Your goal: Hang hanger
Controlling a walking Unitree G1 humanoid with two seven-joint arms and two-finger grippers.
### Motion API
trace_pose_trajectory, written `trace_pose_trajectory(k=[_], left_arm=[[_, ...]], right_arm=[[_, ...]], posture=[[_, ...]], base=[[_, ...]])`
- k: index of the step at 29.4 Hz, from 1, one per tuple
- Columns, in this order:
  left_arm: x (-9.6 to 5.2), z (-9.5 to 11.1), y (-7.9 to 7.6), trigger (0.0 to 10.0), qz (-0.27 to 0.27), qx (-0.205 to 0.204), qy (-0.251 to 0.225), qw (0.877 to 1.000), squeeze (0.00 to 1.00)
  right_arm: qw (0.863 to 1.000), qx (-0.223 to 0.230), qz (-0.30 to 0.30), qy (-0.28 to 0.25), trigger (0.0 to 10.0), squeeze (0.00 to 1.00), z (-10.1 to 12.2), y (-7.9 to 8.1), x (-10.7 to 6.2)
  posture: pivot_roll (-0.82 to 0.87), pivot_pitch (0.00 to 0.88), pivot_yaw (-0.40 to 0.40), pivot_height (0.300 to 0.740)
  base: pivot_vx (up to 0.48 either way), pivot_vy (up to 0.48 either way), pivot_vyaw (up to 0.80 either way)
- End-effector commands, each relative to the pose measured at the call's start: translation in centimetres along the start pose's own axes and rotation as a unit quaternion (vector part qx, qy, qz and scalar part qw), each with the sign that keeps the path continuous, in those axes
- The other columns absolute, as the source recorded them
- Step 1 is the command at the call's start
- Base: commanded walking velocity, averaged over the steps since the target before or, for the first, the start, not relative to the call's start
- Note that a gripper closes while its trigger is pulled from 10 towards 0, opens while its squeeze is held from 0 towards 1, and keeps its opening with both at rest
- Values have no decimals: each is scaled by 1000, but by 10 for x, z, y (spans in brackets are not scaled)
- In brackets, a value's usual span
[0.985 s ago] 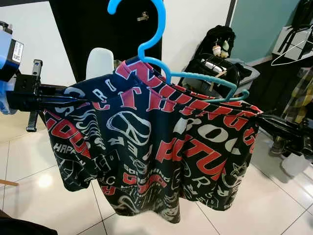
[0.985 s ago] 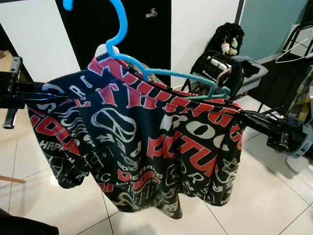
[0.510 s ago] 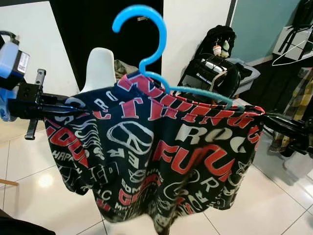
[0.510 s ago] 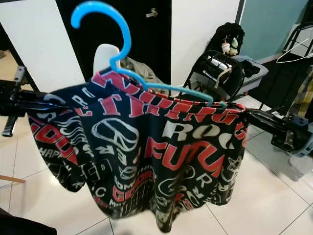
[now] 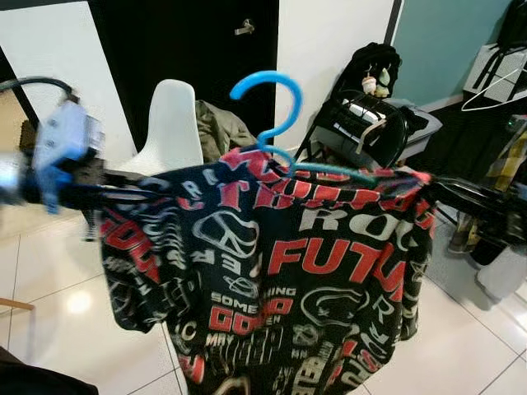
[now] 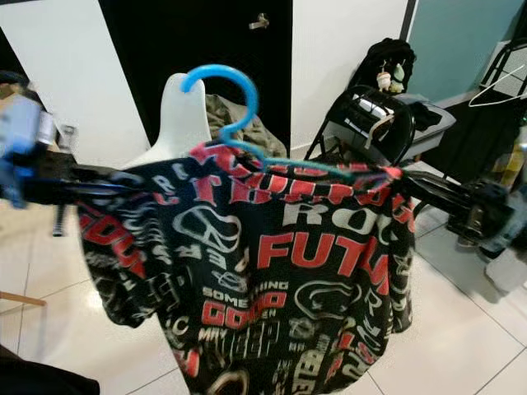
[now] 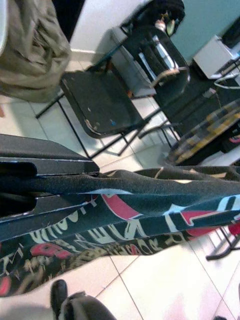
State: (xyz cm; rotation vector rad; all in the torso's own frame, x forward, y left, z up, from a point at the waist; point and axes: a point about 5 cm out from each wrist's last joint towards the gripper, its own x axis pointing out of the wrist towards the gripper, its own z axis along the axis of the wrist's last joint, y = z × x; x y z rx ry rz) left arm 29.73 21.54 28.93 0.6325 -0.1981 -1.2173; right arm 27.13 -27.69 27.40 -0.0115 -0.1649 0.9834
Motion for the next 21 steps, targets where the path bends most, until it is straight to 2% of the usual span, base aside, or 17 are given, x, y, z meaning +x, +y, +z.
trace_pose_trajectory(k=[1,3,5,7,9,18,19,20,21], left_arm=[[8,-1,-2,10000,10,8,-1,1000,0],[28,-8,-11,10000,15,-6,-24,1000,0],[28,-8,-11,10000,15,-6,-24,1000,0],[38,-11,-20,10000,5,-16,-33,999,0],[40,-12,-24,10000,-2,-20,-35,999,0],[34,-19,-31,10000,-10,-28,-19,999,0],[28,-22,-28,10000,-9,-23,2,1000,0],[28,-22,-28,10000,-9,-23,2,1000,0],[19,-25,-24,10000,-9,-19,22,1000,0]], right_arm=[[1000,-4,4,4,0,0,0,0,9],[1000,-8,9,11,0,0,-3,-3,28],[1000,-8,9,11,0,0,-3,-3,28],[1000,-13,16,11,0,0,-1,-5,37],[1000,-17,21,10,0,0,2,-6,40],[997,-31,64,20,0,0,14,-5,46],[995,-35,85,29,0,0,20,-3,42],[995,-35,85,29,0,0,20,-3,42],[993,-39,104,41,0,0,26,-1,38]], posture=[[-60,0,3,740],[-63,0,-8,740],[-63,0,-8,740],[-63,0,-17,740],[-62,0,-24,740],[-61,0,-29,740],[-77,0,-33,740],[-77,0,-33,740],[-87,0,-35,740]], base=[[0,0,0],[0,0,0],[0,0,0],[0,0,0],[0,0,0],[0,0,0],[0,0,0],[0,0,0],[0,0,0]])
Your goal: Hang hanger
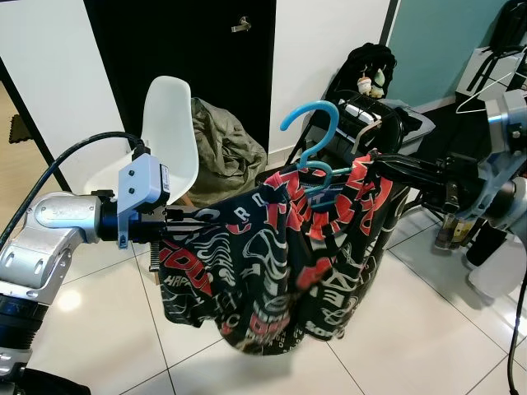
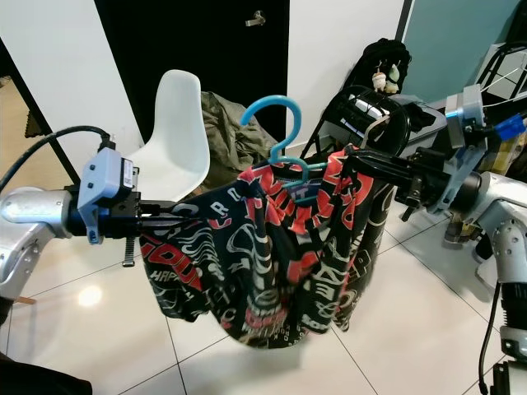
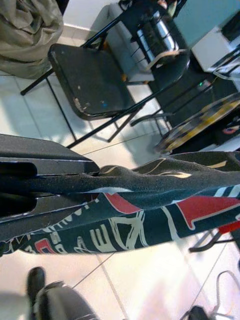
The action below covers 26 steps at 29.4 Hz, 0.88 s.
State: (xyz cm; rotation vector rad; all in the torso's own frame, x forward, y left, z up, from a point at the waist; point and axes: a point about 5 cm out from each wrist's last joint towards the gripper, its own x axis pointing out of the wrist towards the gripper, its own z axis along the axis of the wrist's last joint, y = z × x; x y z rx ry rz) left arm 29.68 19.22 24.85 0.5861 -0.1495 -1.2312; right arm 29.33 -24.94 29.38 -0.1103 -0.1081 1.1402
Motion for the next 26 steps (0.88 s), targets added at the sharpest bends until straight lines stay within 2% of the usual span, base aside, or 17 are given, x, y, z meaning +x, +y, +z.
trace_pose_trajectory(k=[1,2,3,4,6,9,11,15,19,23,26], left_arm=[[-21,0,9,10000,-6,17,38,999,0],[-21,0,9,10000,-6,17,38,999,0],[-31,2,13,10000,-13,19,51,998,0],[-31,2,13,10000,-13,19,51,998,0],[-51,16,20,10000,-44,26,70,996,0],[-58,22,22,10000,-59,30,78,995,0],[-66,36,24,10000,-88,39,83,992,0],[-63,51,25,10000,-118,51,69,989,0],[-60,57,26,10000,-134,61,65,987,0],[-57,58,27,10000,-140,66,65,986,0],[-47,52,28,10000,-142,68,66,985,0]], right_arm=[[999,-19,36,14,0,0,18,3,-6],[999,-19,36,14,0,0,18,3,-6],[999,-17,45,24,0,0,21,3,-11],[999,-17,45,24,0,0,21,3,-11],[998,-9,53,42,0,0,24,4,-21],[997,-5,58,49,0,0,24,4,-24],[996,-1,63,58,0,0,22,5,-26],[996,3,70,57,0,0,18,5,-21],[995,8,81,60,0,0,14,6,-16],[994,11,89,59,0,0,12,6,-11],[992,13,108,56,0,0,9,9,-2]], posture=[[-91,0,-36,740],[-91,0,-36,740],[-91,0,-36,740],[-91,0,-36,740],[-93,0,-41,740],[-93,0,-41,740],[-82,0,-35,740],[-74,0,-33,740],[-71,0,-32,740],[-69,0,-29,740],[-67,0,-22,740]], base=[[0,0,0],[0,0,0],[0,0,0],[0,0,0],[0,0,0],[0,0,0],[0,0,0],[0,0,0],[0,0,0],[0,0,0],[0,0,0]])
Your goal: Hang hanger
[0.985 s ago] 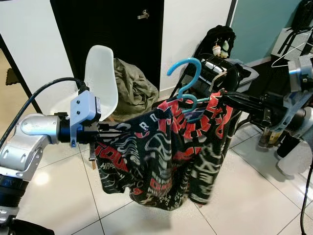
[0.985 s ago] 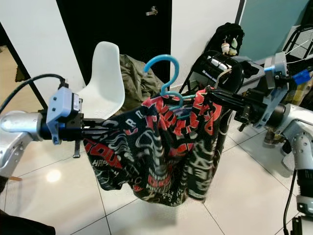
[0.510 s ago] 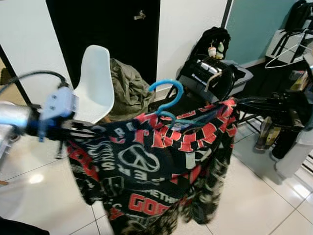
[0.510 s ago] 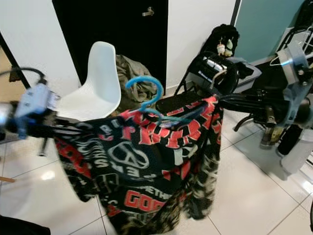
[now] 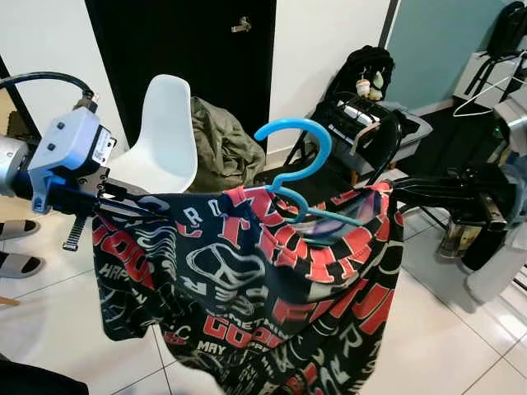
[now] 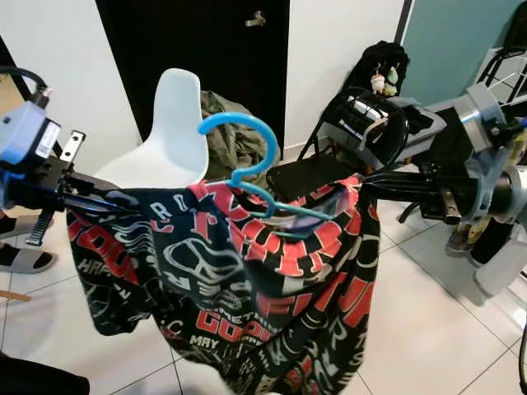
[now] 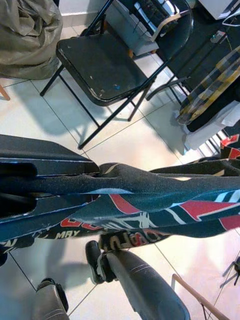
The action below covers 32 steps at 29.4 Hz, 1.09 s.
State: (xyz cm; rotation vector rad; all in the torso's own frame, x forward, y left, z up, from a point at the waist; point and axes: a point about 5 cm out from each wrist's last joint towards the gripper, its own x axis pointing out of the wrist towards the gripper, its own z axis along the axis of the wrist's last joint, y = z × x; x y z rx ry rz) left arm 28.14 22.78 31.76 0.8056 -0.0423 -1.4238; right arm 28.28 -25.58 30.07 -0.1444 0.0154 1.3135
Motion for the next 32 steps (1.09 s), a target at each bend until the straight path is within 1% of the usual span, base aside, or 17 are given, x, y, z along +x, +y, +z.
trace_pose_trajectory(k=[1,2,5,8,10,12,14,15,16,18,22,24,28,29,30,31,32], left_arm=[[9,-3,0,10000,-19,9,8,1000,0],[9,-3,0,10000,-19,9,8,1000,0],[21,-17,1,10000,-5,-3,32,999,0],[25,-22,2,10000,6,-9,36,999,0],[28,-25,4,10000,25,-14,40,999,0],[32,-32,10,10000,68,-27,48,996,0],[32,-32,10,10000,68,-27,48,996,0],[32,-37,14,10000,105,-35,58,992,0],[32,-37,14,10000,105,-35,58,992,0],[26,-45,18,10000,160,-48,69,984,0],[24,-47,19,10000,173,-50,71,981,0],[17,-44,15,10000,176,-49,58,981,0],[14,-41,13,10000,173,-46,47,983,0],[13,-35,11,10000,163,-40,29,985,0],[13,-35,11,10000,163,-40,29,985,0],[15,-30,7,10000,146,-34,8,989,0],[18,-26,4,10000,135,-32,-10,990,0]], right_arm=[[1000,-6,24,7,0,0,1,3,10],[1000,-6,24,7,0,0,1,3,10],[999,-10,30,10,0,0,3,3,13],[999,-15,29,11,0,0,5,2,13],[999,-19,27,12,0,0,8,2,12],[999,-28,22,14,0,0,14,0,9],[999,-28,22,14,0,0,14,0,9],[999,-31,16,15,0,0,16,-1,7],[999,-31,16,15,0,0,16,-1,7],[999,-34,3,16,0,0,16,-3,3],[999,-34,-1,16,0,0,16,-4,2],[999,-25,-14,25,0,0,4,-8,5],[999,-21,-23,29,0,0,-2,-10,8],[997,-22,-56,37,0,0,-11,-17,12],[997,-22,-56,37,0,0,-11,-17,12],[995,-26,-93,38,10000,0,-18,-24,16],[992,-25,-124,27,10000,0,-21,-31,21]], posture=[[-67,0,-22,740],[-67,0,-22,740],[-72,0,-18,740],[-75,0,-18,740],[-78,0,-17,740],[-78,0,-19,740],[-78,0,-19,740],[-76,0,-21,740],[-76,0,-21,740],[-72,0,-27,740],[-71,0,-28,740],[-61,0,-35,740],[-60,0,-35,740],[-56,0,-35,740],[-56,0,-35,740],[-51,0,-36,740],[-51,0,-37,740]], base=[[0,0,0],[0,0,0],[0,0,0],[0,0,0],[0,0,0],[0,0,0],[0,0,0],[0,0,0],[0,0,0],[0,0,0],[0,0,0],[0,0,0],[0,0,0],[0,0,0],[0,0,0],[0,0,0],[0,0,0]])
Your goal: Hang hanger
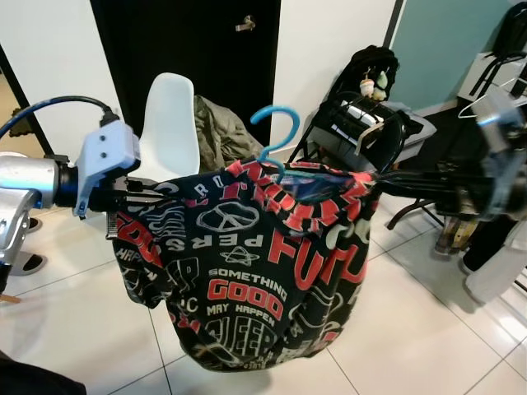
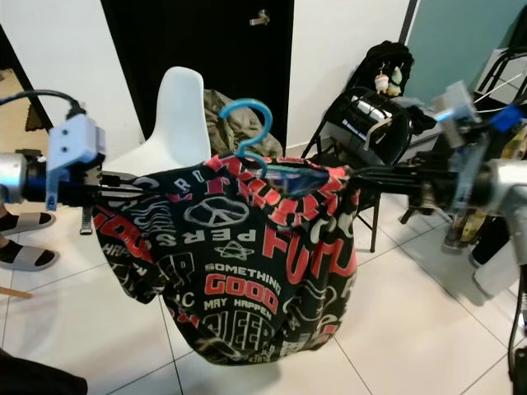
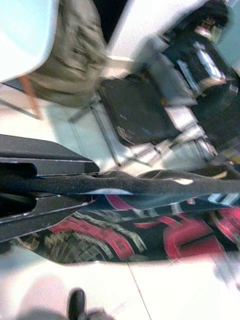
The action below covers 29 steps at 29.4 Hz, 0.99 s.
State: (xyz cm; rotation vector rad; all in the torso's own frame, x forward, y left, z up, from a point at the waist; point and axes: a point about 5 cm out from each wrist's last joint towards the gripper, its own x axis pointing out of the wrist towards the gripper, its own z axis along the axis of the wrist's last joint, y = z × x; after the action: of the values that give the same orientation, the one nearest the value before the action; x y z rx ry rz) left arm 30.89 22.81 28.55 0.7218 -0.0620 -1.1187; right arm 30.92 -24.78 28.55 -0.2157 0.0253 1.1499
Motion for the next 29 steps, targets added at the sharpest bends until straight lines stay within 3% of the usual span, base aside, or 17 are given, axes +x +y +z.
trace_pose_trajectory(k=[1,4,5,12,14,19,23,24,25,26,27,28,29], left_arm=[[-3,11,-4,10000,-15,9,-32,999,0],[-1,13,-7,10000,-21,7,-46,999,0],[8,12,-10,10000,-10,-3,-59,998,0],[26,7,-17,10000,19,-17,-70,997,0],[38,4,-18,10000,56,-19,-74,996,0],[43,2,-18,10000,72,-19,-72,995,0],[40,1,-12,10000,86,-18,-65,994,0],[38,1,-8,10000,99,-18,-59,993,0],[38,1,-8,10000,99,-18,-59,993,0],[36,0,-4,10000,118,-18,-49,992,0],[36,0,-4,10000,118,-18,-49,992,0],[36,-2,1,10000,149,-17,-36,988,0],[36,-3,5,10000,180,-15,-26,983,0]], right_arm=[[999,-3,-45,-1,10000,0,-5,-8,6],[998,3,-62,-14,10000,0,-6,-12,10],[997,4,-64,-49,10000,1000,2,-13,13],[997,-9,-22,-80,10000,1000,13,-4,11],[995,-18,-3,-95,10000,1000,18,3,6],[996,-32,5,-82,10000,1000,16,7,-1],[996,-56,-29,-56,10000,1000,17,2,-13],[993,-67,-78,-49,10000,1000,19,-7,-20],[993,-67,-78,-49,10000,1000,19,-7,-20],[986,-72,-139,-52,10000,976,21,-16,-27],[986,-72,-139,-52,10000,976,21,-16,-27],[973,-68,-208,-75,10000,471,24,-25,-32],[957,-61,-266,-100,10000,39,26,-31,-36]], posture=[[-51,0,-37,740],[-51,0,-37,740],[-51,0,-37,740],[-58,0,-39,740],[-64,0,-37,740],[-67,0,-35,740],[-67,0,-35,740],[-63,0,-30,740],[-63,0,-30,740],[-63,0,-28,740],[-63,0,-28,740],[-62,0,-27,740],[-62,0,-21,740]], base=[[0,0,0],[0,0,0],[0,0,0],[0,0,0],[0,0,0],[0,0,0],[0,0,0],[0,0,0],[0,0,0],[0,0,0],[0,0,0],[0,0,0],[0,0,0]])
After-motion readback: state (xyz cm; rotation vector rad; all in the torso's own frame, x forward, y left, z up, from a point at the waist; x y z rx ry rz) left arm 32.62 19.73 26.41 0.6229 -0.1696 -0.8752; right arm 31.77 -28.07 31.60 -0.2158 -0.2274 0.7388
